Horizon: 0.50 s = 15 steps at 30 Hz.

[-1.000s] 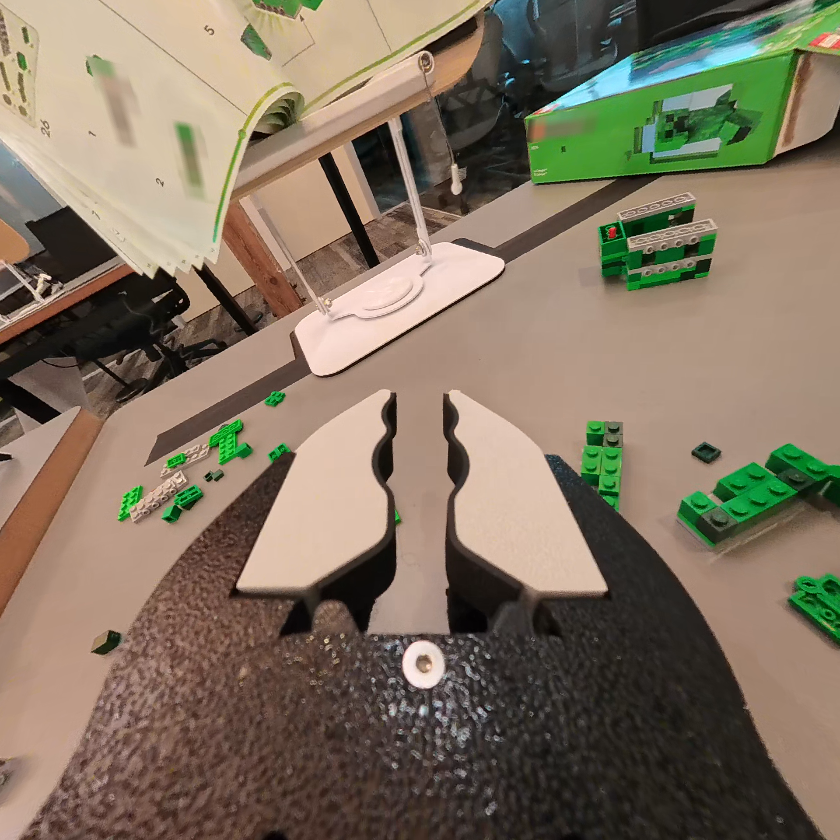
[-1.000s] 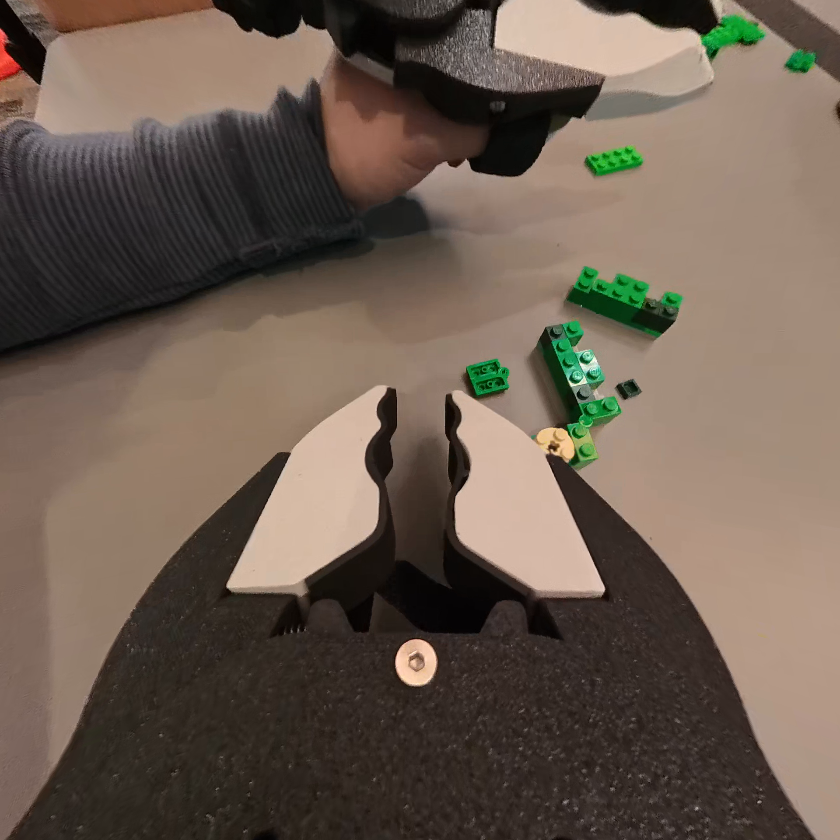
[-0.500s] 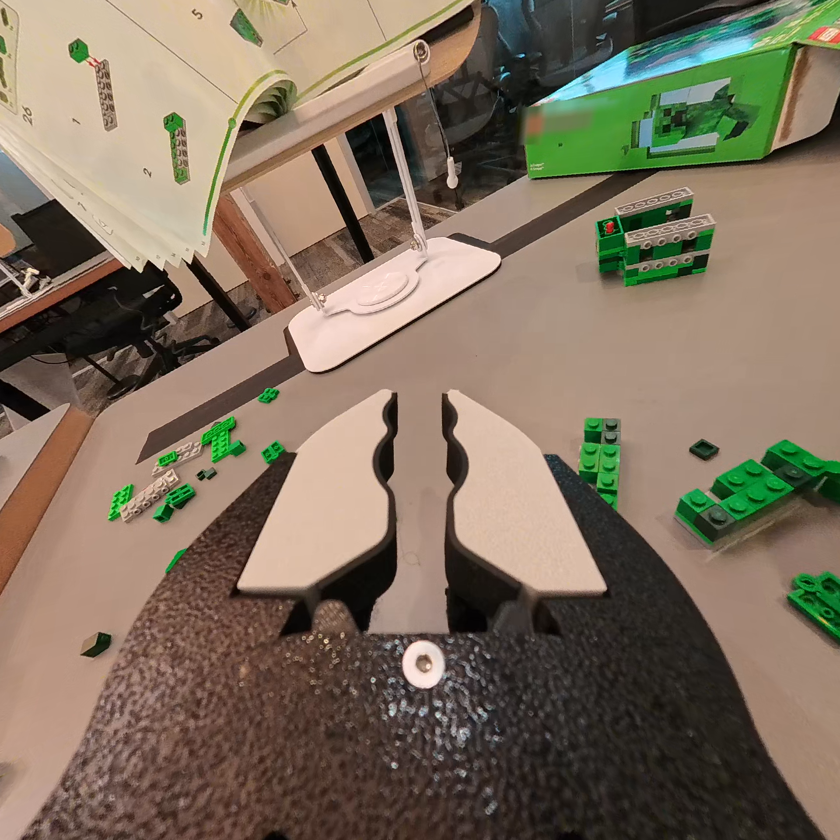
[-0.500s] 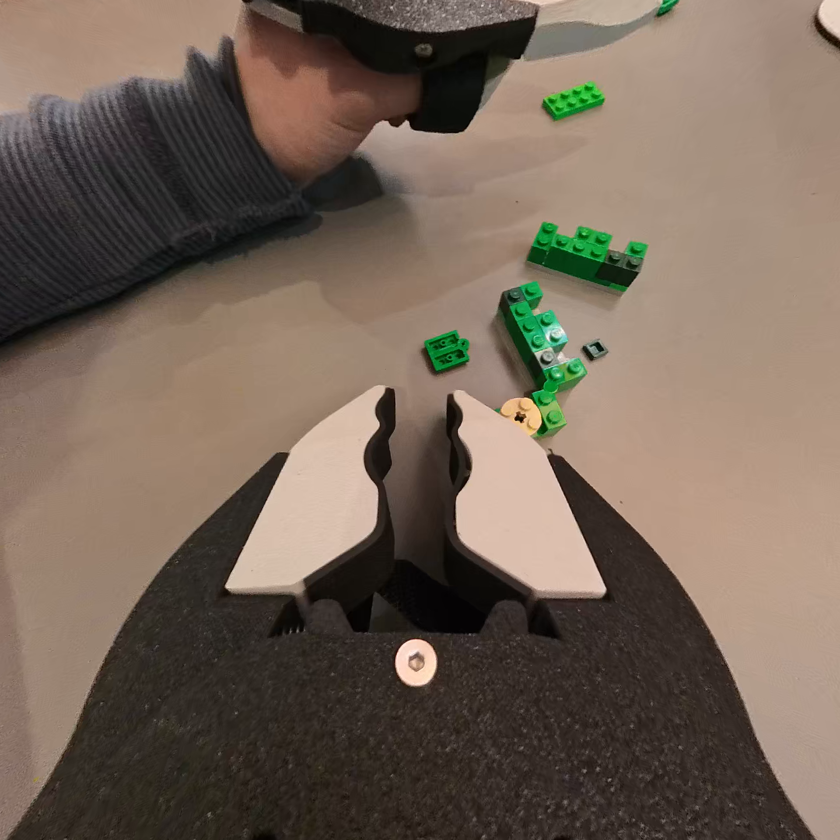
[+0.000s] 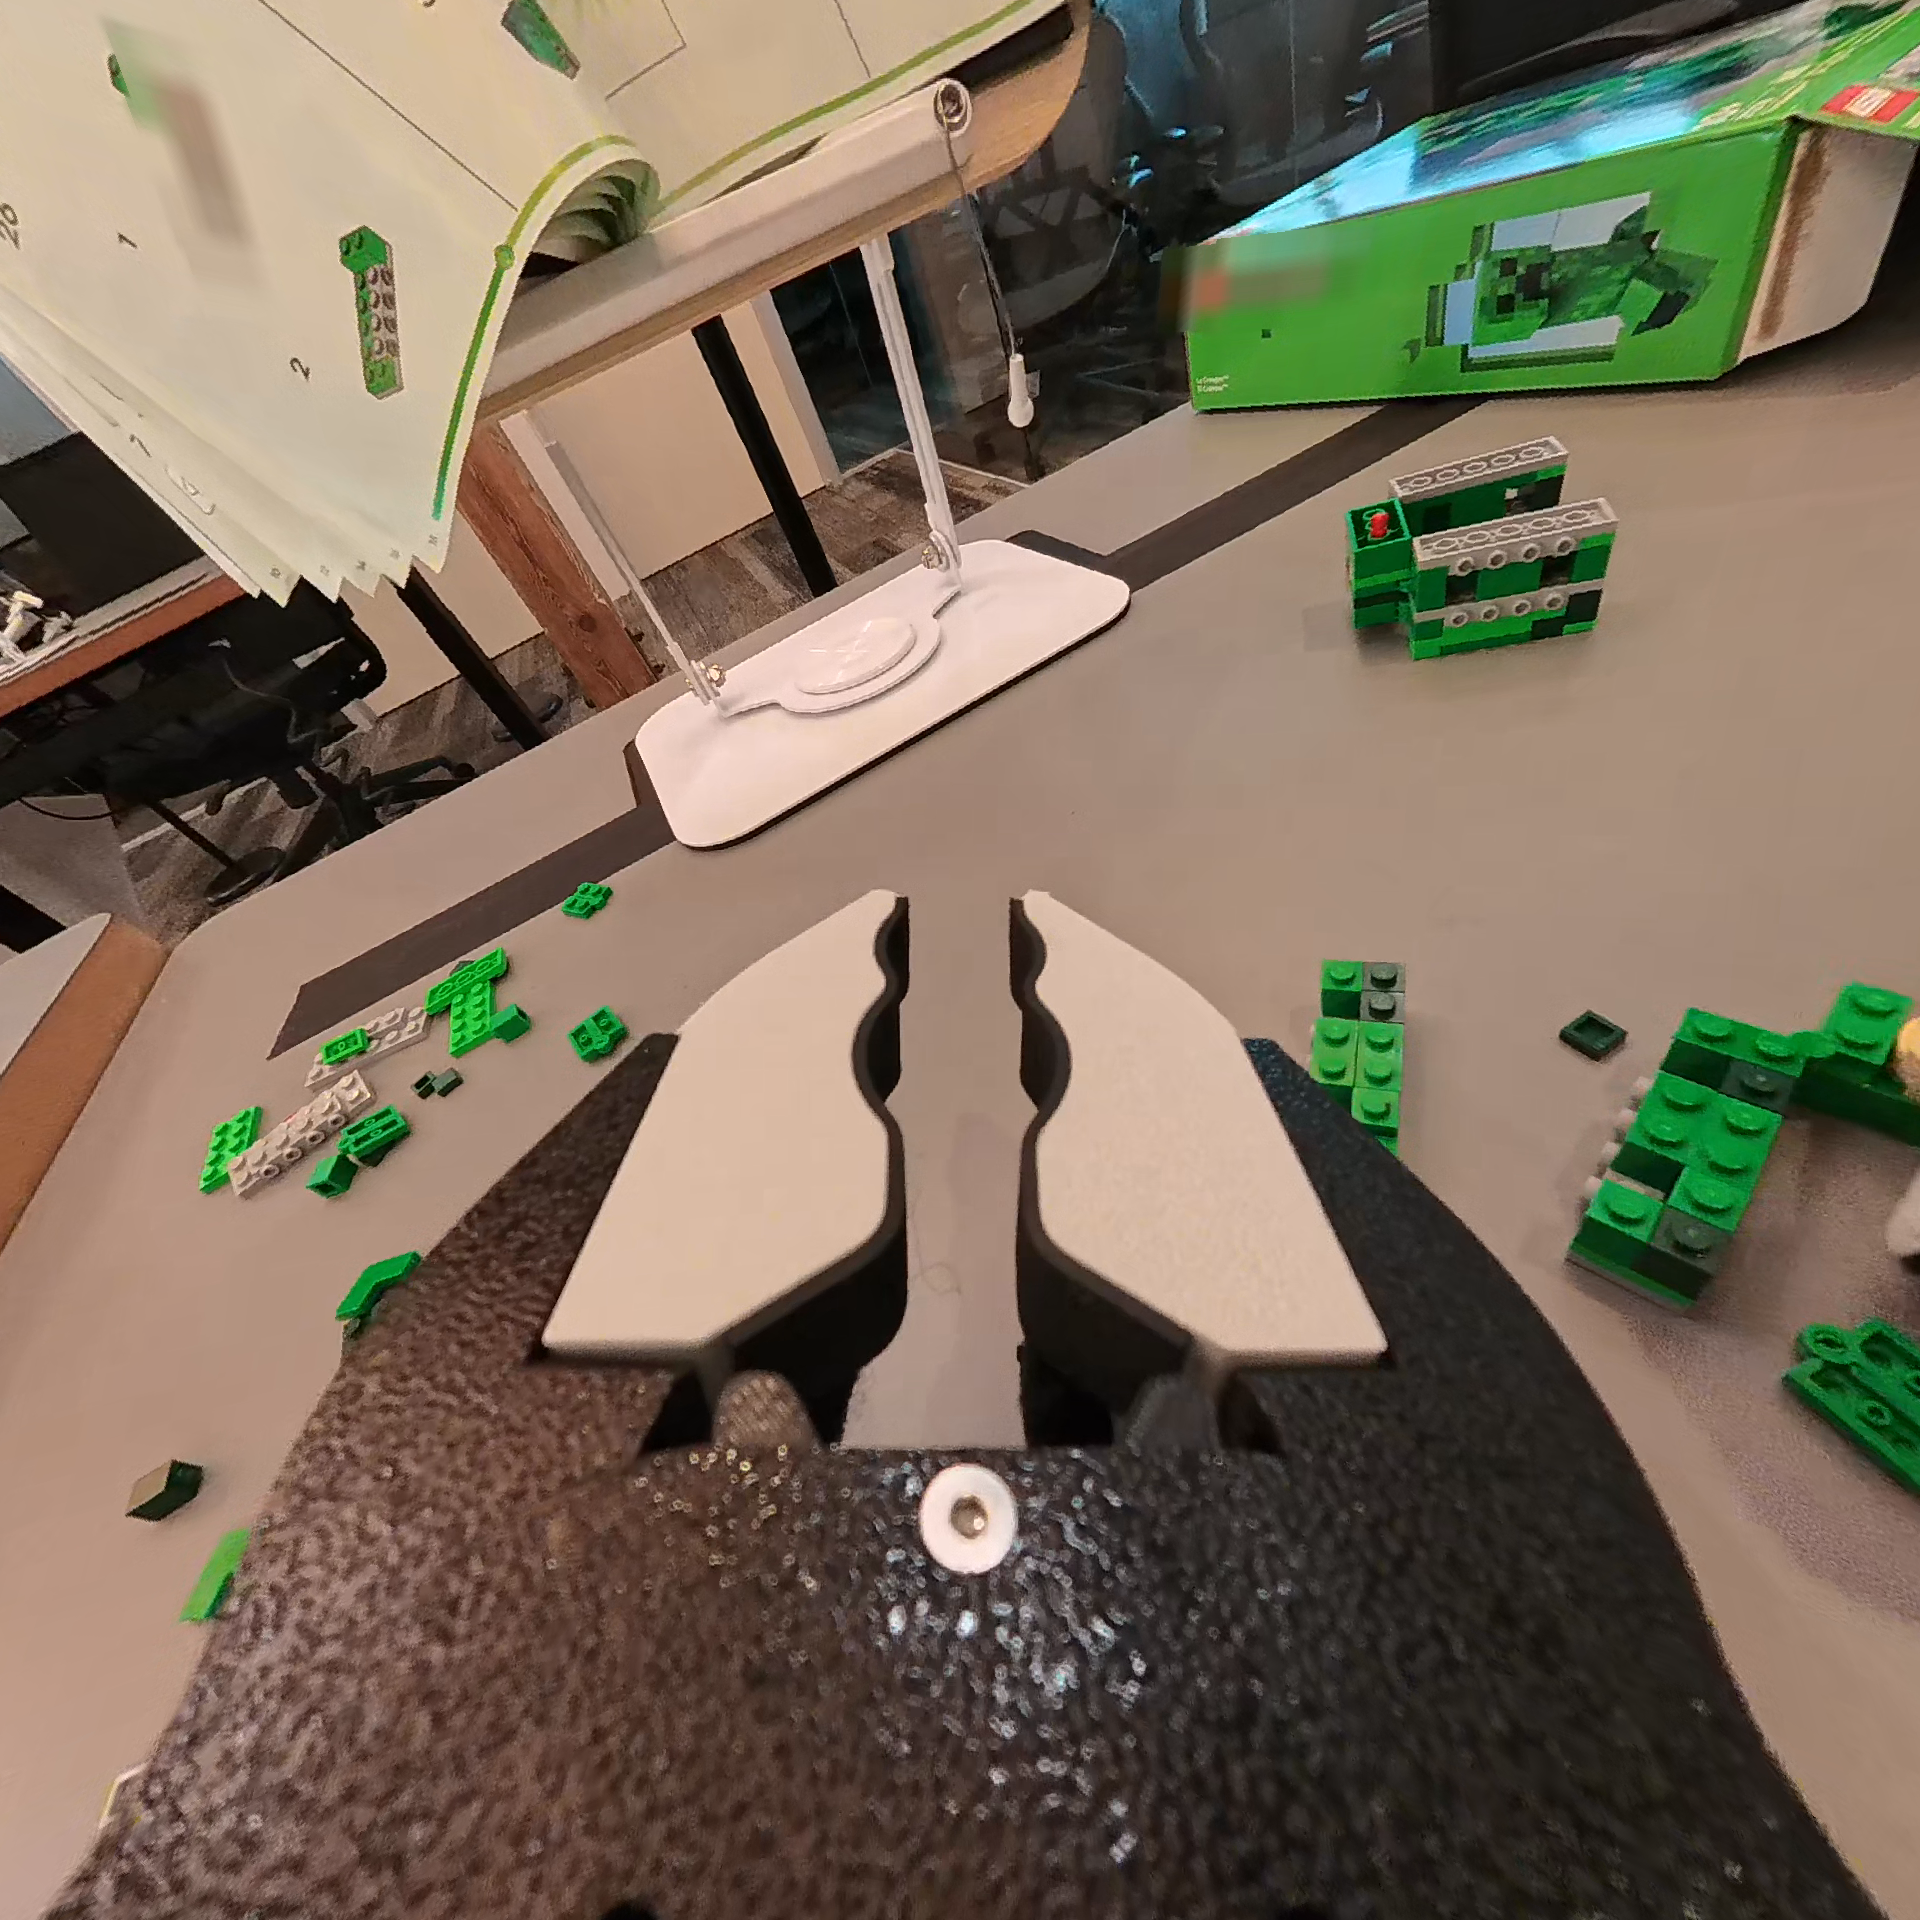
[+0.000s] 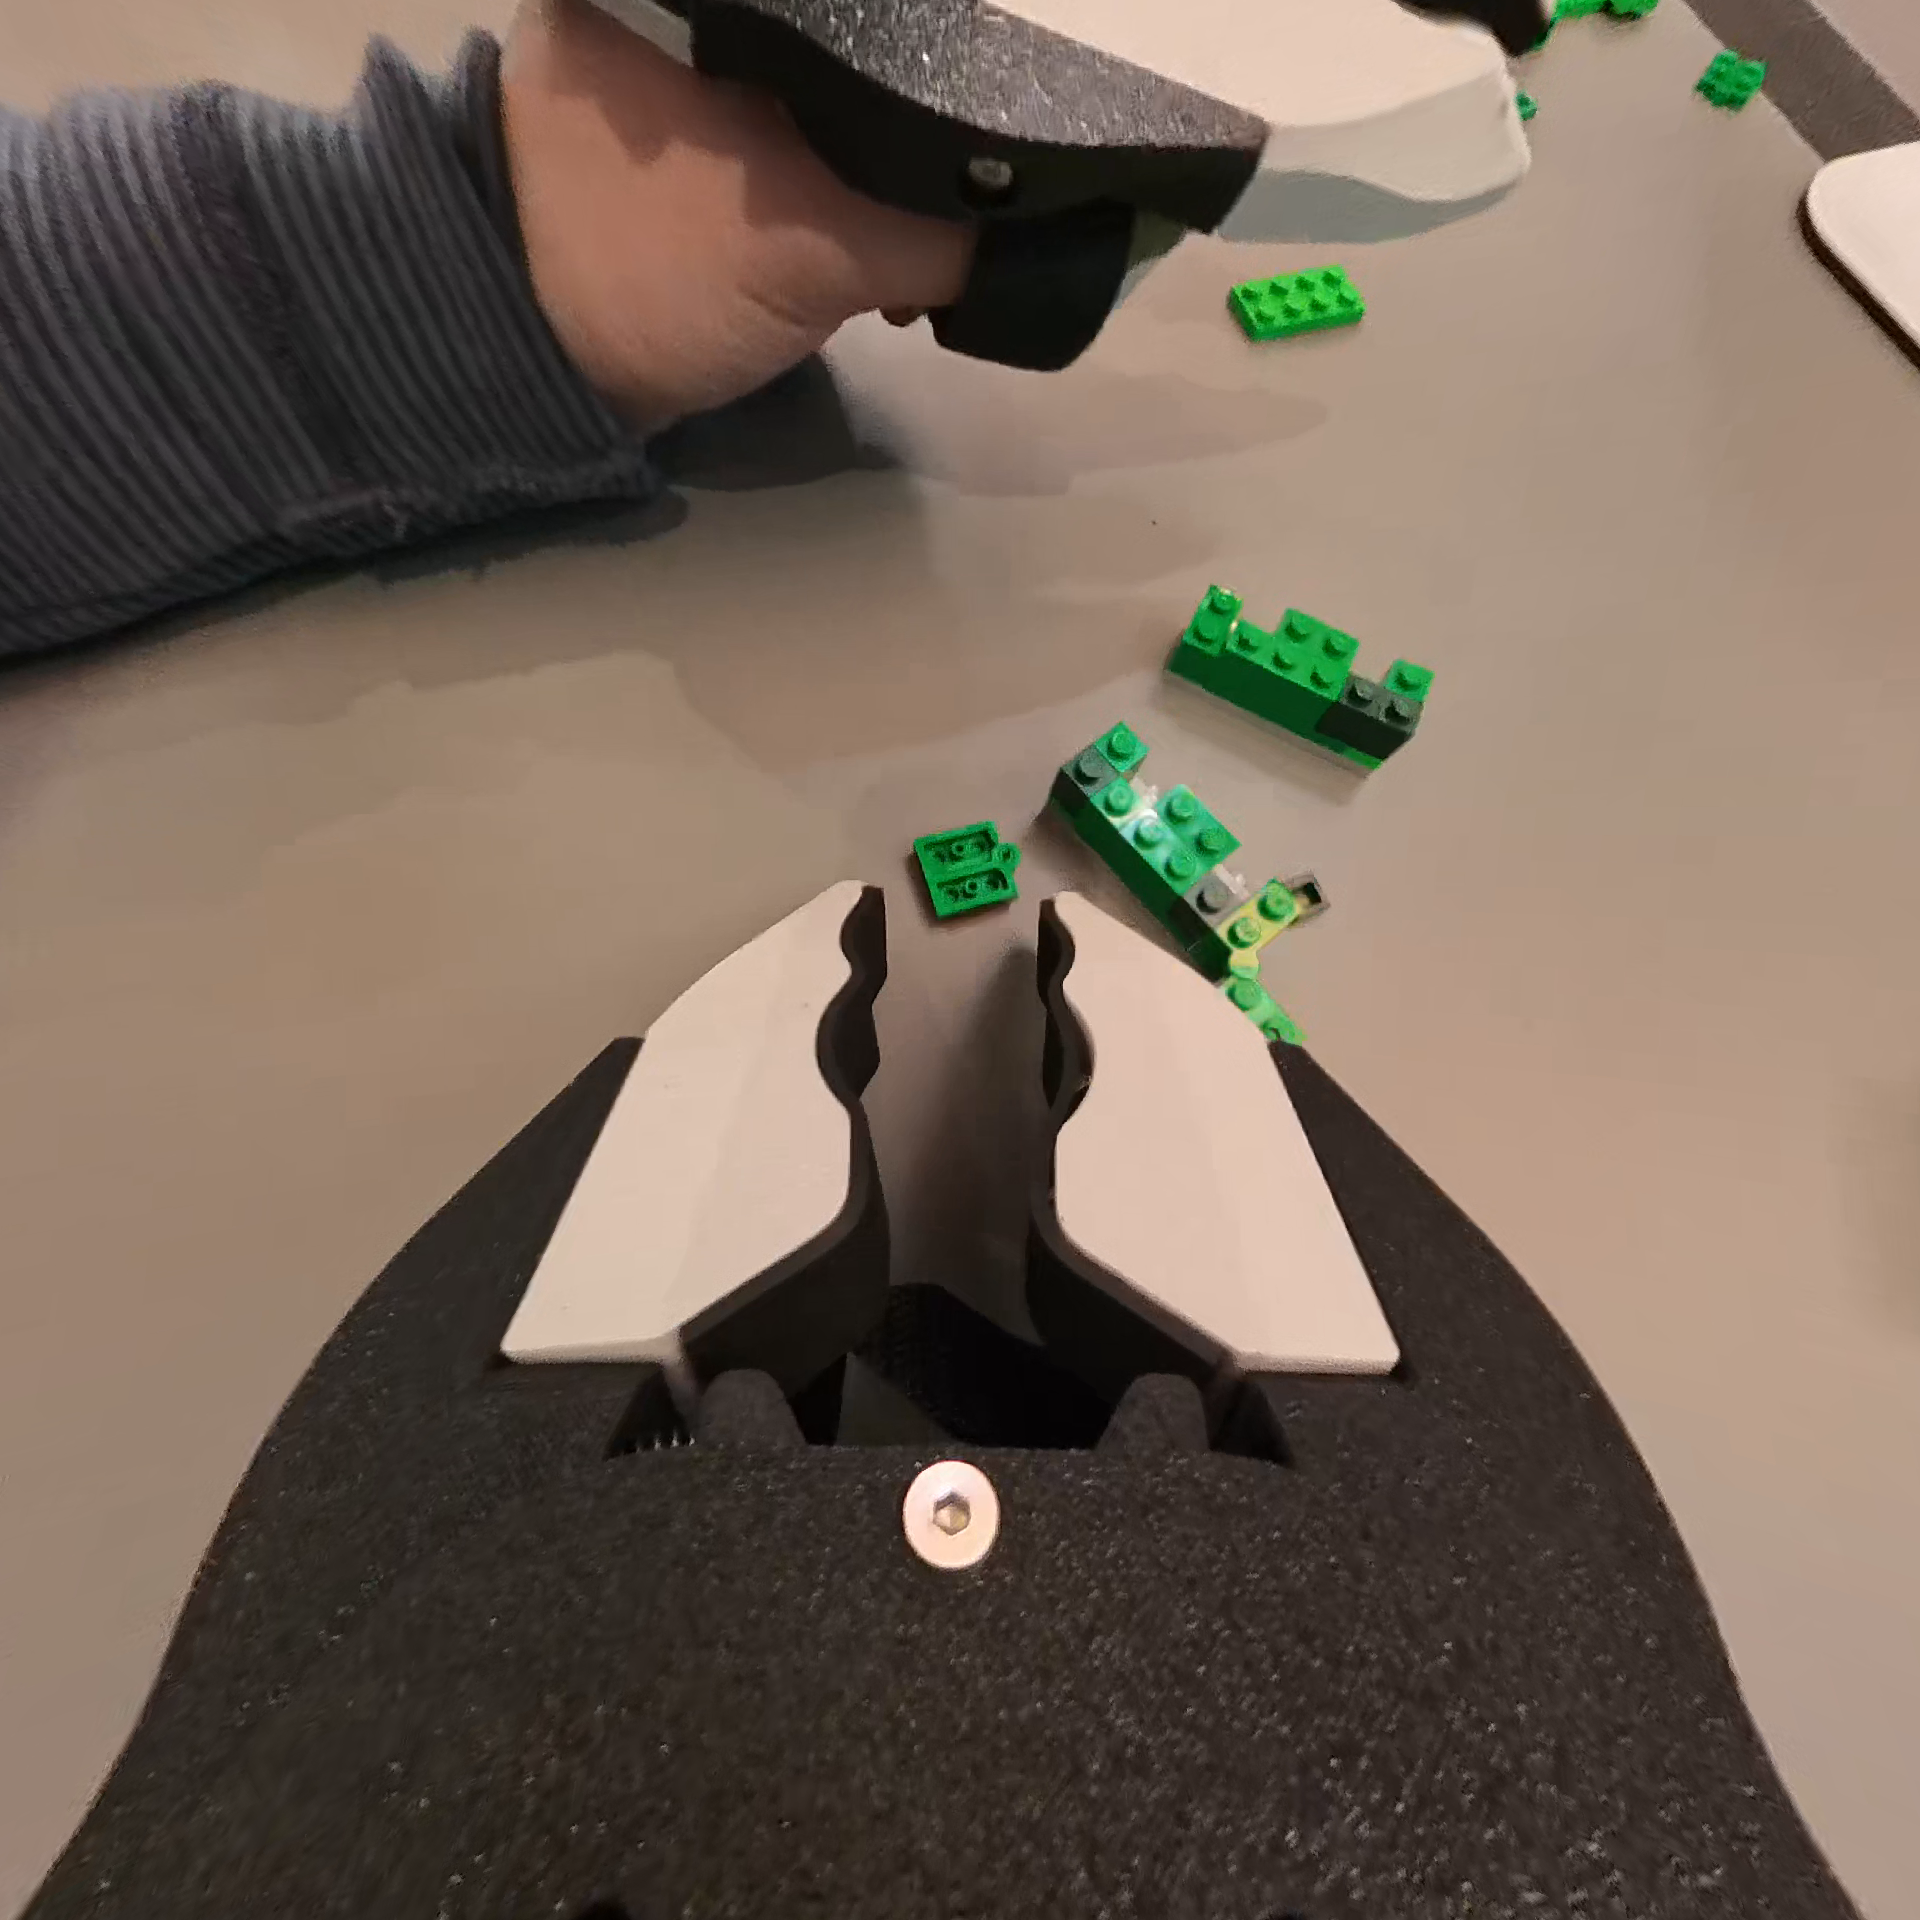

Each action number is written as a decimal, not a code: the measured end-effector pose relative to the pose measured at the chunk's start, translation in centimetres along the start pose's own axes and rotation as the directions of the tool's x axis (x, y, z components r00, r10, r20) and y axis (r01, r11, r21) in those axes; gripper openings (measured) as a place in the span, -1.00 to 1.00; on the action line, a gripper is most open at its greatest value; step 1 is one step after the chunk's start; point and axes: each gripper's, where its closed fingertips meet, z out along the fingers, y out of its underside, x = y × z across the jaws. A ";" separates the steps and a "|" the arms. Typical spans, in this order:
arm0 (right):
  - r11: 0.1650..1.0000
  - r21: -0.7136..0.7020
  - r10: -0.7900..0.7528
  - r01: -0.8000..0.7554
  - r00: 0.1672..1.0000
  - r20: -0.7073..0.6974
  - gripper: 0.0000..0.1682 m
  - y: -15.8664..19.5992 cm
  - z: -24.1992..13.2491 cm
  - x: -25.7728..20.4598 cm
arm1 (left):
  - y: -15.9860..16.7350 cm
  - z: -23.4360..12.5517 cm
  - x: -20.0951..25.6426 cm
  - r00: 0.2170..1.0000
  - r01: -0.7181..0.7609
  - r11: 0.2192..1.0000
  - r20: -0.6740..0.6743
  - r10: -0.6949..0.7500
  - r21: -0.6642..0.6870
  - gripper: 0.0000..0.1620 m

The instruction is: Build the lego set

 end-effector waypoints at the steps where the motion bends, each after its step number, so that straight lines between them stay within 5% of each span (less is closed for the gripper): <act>1: 1.000 0.001 -0.007 0.007 1.000 0.005 -0.66 -0.2 0.2 0.0 | 0.0 0.0 0.0 1.000 0.002 1.000 -0.001 -0.002 0.001 -0.78; 15: 0.999 -0.036 0.020 -0.019 1.000 0.023 -0.71 -0.3 0.9 0.1 | -0.3 -0.2 -0.4 1.000 0.012 1.000 0.008 -0.012 0.020 -0.77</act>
